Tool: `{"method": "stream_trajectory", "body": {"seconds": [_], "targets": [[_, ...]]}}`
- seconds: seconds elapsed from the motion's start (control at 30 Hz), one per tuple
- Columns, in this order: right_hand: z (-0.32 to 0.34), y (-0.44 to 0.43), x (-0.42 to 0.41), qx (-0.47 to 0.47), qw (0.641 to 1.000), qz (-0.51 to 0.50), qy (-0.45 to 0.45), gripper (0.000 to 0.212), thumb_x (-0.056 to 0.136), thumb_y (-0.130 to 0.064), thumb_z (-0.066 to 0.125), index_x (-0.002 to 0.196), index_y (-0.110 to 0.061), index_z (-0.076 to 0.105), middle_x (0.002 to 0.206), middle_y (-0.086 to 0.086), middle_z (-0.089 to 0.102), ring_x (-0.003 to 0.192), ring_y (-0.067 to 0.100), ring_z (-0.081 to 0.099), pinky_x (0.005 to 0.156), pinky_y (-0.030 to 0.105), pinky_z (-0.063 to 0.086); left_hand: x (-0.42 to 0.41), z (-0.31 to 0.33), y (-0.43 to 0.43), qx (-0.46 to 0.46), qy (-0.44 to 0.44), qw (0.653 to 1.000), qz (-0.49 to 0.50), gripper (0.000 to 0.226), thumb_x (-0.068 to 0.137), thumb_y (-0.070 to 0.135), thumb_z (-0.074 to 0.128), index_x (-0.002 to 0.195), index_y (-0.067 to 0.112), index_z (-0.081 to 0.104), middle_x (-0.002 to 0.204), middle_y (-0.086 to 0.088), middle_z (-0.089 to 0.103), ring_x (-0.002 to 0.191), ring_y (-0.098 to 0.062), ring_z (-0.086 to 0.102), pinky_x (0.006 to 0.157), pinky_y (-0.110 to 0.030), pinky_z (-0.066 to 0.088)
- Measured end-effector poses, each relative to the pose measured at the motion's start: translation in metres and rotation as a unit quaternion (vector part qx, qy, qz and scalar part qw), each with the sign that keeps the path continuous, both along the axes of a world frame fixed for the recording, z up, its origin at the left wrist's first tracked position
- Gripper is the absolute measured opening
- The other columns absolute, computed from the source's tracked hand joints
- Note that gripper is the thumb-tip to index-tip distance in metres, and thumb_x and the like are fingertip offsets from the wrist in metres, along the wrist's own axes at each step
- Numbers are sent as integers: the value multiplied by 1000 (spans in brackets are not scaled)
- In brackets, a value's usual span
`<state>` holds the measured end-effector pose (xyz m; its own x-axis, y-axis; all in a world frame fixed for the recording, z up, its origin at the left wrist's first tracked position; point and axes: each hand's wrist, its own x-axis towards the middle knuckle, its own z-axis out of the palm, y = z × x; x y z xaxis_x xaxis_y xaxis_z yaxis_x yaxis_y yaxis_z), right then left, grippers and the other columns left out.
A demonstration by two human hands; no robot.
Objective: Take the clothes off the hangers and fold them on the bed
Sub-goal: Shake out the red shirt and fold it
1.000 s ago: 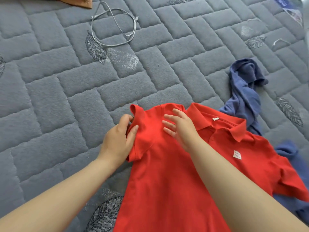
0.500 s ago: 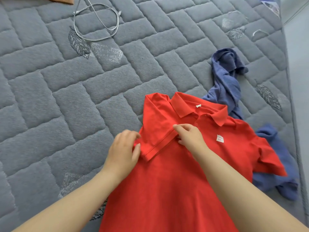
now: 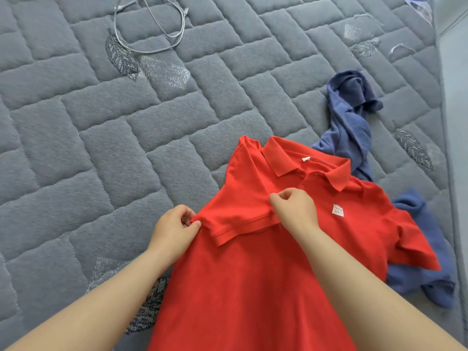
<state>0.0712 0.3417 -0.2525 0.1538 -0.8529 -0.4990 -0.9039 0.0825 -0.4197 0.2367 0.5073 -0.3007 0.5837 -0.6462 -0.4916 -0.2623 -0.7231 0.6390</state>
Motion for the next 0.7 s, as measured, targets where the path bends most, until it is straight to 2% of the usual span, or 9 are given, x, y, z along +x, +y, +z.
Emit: {"method": "stream_trajectory", "body": {"seconds": [0.07, 0.13, 0.17, 0.27, 0.37, 0.43, 0.5, 0.6, 0.7], "targets": [[0, -10, 20, -61, 997, 40, -14, 24, 85, -32, 58, 96, -14, 70, 99, 7, 71, 103, 28, 62, 84, 34, 46, 2, -1, 0, -4, 23, 1000, 4, 9, 80, 22, 71, 79, 18, 63, 74, 1, 65, 70, -16, 59, 66, -27, 45], [0, -20, 47, -88, 993, 70, -32, 34, 87, -36, 57, 109, -12, 68, 112, 9, 69, 111, 28, 59, 91, 35, 44, 3, -2, -1, -13, 39, 999, 26, 14, 81, 32, 72, 78, 20, 66, 74, 3, 66, 70, -12, 59, 65, -23, 44], [-2, -24, 60, -94, 991, 84, -34, 36, 88, -39, 57, 108, -10, 67, 112, 10, 68, 111, 29, 59, 89, 36, 44, 4, -3, -2, -14, 42, 999, 32, 18, 81, 37, 72, 78, 20, 67, 73, 2, 66, 70, -12, 59, 66, -25, 44], [-10, -39, 94, -97, 990, 106, 5, 36, 89, -46, 55, 81, -11, 61, 100, 13, 69, 100, 31, 62, 71, 34, 39, 5, -7, -5, -6, 33, 999, 17, 18, 80, 33, 74, 74, 17, 68, 72, -1, 65, 68, -15, 54, 64, -30, 40], [-17, -53, 109, -80, 991, 100, 35, 24, 88, -34, 55, 73, -16, 55, 100, 16, 69, 99, 31, 63, 69, 31, 38, 7, -11, -5, -6, 41, 999, 25, 18, 81, 26, 72, 71, 13, 65, 69, -2, 62, 62, -14, 48, 59, -29, 34], [-21, -61, 112, -62, 996, 69, -7, 27, 90, -24, 53, 66, -14, 51, 94, 18, 68, 94, 30, 62, 70, 31, 37, 10, -13, -3, -6, 48, 998, 27, 18, 82, 24, 70, 70, 13, 62, 68, 0, 60, 62, -12, 48, 57, -26, 34], [-28, -66, 113, -37, 996, 7, -84, 31, 92, -21, 55, 62, -17, 52, 81, 13, 62, 84, 24, 56, 69, 29, 35, 14, -13, -1, -8, 53, 998, 28, 18, 83, 22, 69, 69, 16, 58, 65, 3, 57, 60, -10, 47, 55, -21, 34], [-39, -67, 113, 7, 986, -73, -152, 21, 92, -16, 59, 71, -19, 61, 71, -1, 57, 80, 16, 51, 71, 25, 36, 20, -14, -2, -11, 60, 998, 26, 16, 82, 17, 71, 73, 15, 58, 65, 3, 57, 61, -13, 47, 56, -23, 34], [-46, -68, 110, 13, 987, -70, -145, 14, 92, -17, 59, 93, -9, 71, 85, 2, 64, 85, 18, 55, 84, 30, 46, 19, -15, -5, -8, 37, 999, 27, 16, 80, 19, 73, 75, 16, 59, 67, 3, 58, 61, -10, 48, 55, -22, 33]]}}
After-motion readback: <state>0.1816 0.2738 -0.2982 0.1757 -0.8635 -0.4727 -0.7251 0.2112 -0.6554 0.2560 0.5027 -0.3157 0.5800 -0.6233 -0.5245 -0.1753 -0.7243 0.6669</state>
